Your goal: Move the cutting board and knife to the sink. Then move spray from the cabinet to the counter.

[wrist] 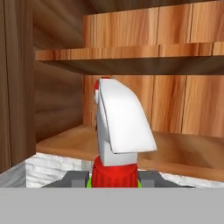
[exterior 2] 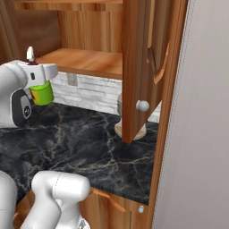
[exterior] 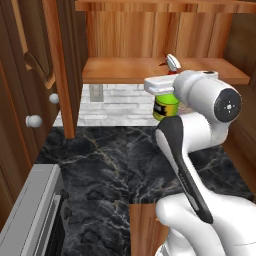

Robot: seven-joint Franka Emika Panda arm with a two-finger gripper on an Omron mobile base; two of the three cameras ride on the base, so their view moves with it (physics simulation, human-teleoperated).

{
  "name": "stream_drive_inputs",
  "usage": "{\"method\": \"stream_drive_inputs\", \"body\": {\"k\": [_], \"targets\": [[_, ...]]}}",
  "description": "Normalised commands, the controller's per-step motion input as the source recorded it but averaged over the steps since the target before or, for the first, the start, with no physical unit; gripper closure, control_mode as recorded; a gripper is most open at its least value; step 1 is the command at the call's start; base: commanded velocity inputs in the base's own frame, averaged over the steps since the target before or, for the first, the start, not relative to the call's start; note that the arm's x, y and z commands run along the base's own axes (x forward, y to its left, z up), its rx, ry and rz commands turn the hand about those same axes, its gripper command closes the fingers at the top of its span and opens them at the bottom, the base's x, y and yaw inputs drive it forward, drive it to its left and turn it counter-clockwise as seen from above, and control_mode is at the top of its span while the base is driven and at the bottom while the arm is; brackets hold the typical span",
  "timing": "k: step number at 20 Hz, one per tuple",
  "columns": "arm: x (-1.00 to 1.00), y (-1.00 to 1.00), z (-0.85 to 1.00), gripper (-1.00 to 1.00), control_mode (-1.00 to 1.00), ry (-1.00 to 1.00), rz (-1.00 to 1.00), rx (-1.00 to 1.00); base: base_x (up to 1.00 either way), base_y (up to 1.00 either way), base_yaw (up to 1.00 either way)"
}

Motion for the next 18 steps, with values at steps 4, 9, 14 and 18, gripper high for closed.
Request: {"method": "stream_drive_inputs", "body": {"k": [4,9,14,18], "targets": [[-0.28,-0.24,-0.42,1.00,-1.00,0.04,-0.01,0.00,0.00,0.00,0.00],[-0.18,-0.14,-0.50,1.00,-1.00,0.02,-0.02,0.00,0.00,0.00,0.00],[-0.03,-0.05,-0.48,1.00,-1.00,0.00,-0.02,0.00,0.00,0.00,0.00],[0.00,0.00,-0.44,1.00,-1.00,0.00,-0.06,0.00,0.00,0.00,0.00]]}}
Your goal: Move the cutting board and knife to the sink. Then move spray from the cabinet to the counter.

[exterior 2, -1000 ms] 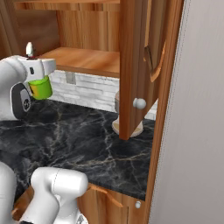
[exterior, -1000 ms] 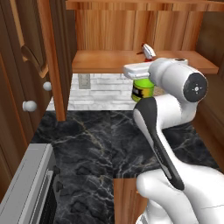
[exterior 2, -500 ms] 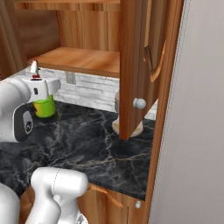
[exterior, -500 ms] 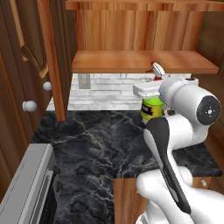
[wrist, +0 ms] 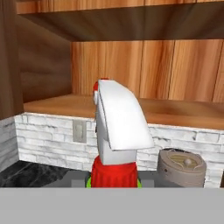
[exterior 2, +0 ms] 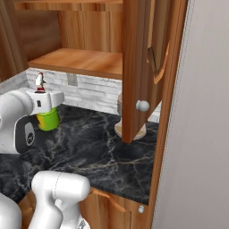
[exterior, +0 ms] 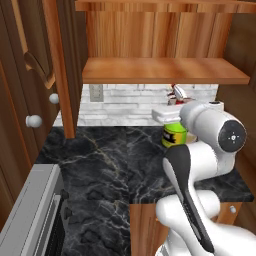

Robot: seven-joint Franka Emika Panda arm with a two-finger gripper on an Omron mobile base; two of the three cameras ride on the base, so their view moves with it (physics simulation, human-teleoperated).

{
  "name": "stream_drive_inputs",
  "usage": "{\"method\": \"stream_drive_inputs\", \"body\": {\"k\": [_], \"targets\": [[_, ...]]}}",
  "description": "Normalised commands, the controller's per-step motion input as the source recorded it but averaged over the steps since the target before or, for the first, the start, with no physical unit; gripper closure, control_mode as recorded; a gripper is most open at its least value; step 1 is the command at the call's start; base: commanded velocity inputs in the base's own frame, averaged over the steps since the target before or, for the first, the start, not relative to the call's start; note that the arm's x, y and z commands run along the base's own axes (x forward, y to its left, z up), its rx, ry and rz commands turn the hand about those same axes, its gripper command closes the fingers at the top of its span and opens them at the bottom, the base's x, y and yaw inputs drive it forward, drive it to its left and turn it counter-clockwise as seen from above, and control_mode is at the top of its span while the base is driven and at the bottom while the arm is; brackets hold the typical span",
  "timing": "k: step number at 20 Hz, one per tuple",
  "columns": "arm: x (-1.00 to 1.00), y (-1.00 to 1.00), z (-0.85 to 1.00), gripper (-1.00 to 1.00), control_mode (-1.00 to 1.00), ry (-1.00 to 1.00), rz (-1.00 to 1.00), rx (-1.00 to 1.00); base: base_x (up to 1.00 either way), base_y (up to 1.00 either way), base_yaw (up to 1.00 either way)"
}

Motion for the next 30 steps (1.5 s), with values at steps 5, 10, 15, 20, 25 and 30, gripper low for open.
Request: {"method": "stream_drive_inputs", "body": {"k": [5,10,15,20,25,30], "targets": [[0.00,-0.03,-0.51,1.00,-1.00,0.00,-0.10,0.00,0.00,0.00,0.00],[0.00,-0.09,-0.46,1.00,-1.00,0.00,-0.06,0.00,0.00,0.00,0.00],[0.03,-0.06,-0.51,1.00,-1.00,-0.01,0.00,0.00,0.00,0.00,0.00],[0.11,-0.12,-0.59,1.00,-1.00,-0.02,0.00,0.00,0.00,0.00,0.00],[0.21,-0.13,-0.67,1.00,-1.00,-0.03,0.01,0.00,0.00,0.00,0.00],[0.25,-0.05,-0.62,1.00,-1.00,-0.10,0.03,0.00,0.00,0.00,0.00]]}}
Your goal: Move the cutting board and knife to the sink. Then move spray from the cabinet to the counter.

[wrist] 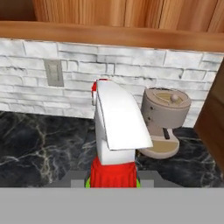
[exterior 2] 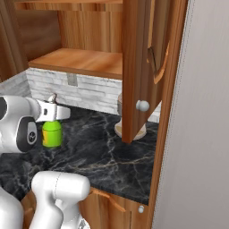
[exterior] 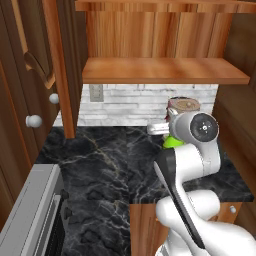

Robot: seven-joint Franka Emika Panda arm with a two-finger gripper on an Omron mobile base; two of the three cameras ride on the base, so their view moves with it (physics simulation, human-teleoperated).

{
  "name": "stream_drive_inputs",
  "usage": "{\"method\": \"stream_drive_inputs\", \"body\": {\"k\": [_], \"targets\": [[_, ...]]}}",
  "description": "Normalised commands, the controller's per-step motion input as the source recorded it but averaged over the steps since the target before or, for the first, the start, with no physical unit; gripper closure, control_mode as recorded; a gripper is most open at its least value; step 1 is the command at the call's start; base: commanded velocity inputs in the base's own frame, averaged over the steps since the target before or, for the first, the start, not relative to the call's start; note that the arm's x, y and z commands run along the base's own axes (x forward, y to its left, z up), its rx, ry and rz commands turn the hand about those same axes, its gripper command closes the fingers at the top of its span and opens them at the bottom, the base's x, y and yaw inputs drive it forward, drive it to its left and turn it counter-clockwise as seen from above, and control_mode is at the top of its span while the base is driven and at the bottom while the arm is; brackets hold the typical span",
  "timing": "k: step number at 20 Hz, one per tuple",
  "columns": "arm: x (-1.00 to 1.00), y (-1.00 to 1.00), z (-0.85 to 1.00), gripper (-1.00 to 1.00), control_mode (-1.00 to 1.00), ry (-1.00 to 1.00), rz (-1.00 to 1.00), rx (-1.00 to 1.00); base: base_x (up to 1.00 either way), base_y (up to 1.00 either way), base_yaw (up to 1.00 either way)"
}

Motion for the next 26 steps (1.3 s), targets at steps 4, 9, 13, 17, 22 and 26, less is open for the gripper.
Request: {"method": "stream_drive_inputs", "body": {"k": [4,9,13,17,22,26], "targets": [[0.23,0.00,-0.49,1.00,-1.00,-0.23,0.02,-0.01,0.00,0.00,0.00],[0.33,-0.04,-0.55,1.00,-1.00,-0.21,0.01,0.00,0.00,0.00,0.00],[0.46,-0.12,-0.55,1.00,-1.00,-0.14,0.00,0.01,0.00,0.00,0.00],[0.46,-0.17,-0.44,1.00,-1.00,-0.12,0.00,0.01,0.00,0.00,0.00],[0.44,-0.13,-0.46,1.00,-1.00,-0.09,0.00,0.00,0.00,0.00,0.00],[0.53,0.00,-0.39,1.00,-1.00,0.00,0.00,0.00,0.00,0.00,0.00]]}}
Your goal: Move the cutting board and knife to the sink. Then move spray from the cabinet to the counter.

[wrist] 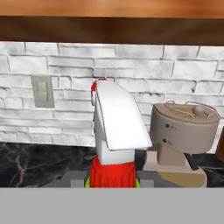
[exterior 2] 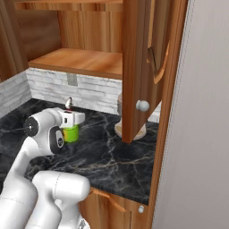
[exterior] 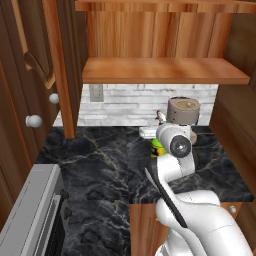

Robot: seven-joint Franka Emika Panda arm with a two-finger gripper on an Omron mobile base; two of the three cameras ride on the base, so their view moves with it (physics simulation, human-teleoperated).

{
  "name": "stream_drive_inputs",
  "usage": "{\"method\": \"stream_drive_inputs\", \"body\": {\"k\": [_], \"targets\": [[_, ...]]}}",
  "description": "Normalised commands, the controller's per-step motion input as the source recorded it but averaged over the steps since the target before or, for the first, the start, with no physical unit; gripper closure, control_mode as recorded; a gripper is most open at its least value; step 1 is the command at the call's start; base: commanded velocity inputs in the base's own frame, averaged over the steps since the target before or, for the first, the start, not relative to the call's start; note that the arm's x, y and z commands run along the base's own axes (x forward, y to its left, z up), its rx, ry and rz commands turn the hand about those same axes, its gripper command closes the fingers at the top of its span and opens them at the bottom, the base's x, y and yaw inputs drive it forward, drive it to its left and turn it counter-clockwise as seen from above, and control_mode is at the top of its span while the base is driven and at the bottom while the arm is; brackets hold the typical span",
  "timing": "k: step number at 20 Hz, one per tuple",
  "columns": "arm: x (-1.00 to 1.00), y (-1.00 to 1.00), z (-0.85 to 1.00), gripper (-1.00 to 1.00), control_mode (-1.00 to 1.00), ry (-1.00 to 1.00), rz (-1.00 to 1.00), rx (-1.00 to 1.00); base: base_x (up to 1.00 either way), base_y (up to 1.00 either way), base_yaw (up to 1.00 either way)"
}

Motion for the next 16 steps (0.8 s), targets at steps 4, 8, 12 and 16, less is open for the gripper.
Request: {"method": "stream_drive_inputs", "body": {"k": [4,8,12,16], "targets": [[0.37,0.00,-0.28,1.00,-1.00,0.00,0.00,0.00,0.00,0.00,0.00],[0.27,0.00,-0.27,1.00,-1.00,0.07,0.00,0.00,0.00,0.00,0.00],[0.07,0.00,-0.27,1.00,-1.00,0.00,0.00,0.00,0.00,0.00,0.00],[0.04,0.00,-0.35,1.00,-1.00,-0.03,0.00,0.00,0.00,0.00,0.00]]}}
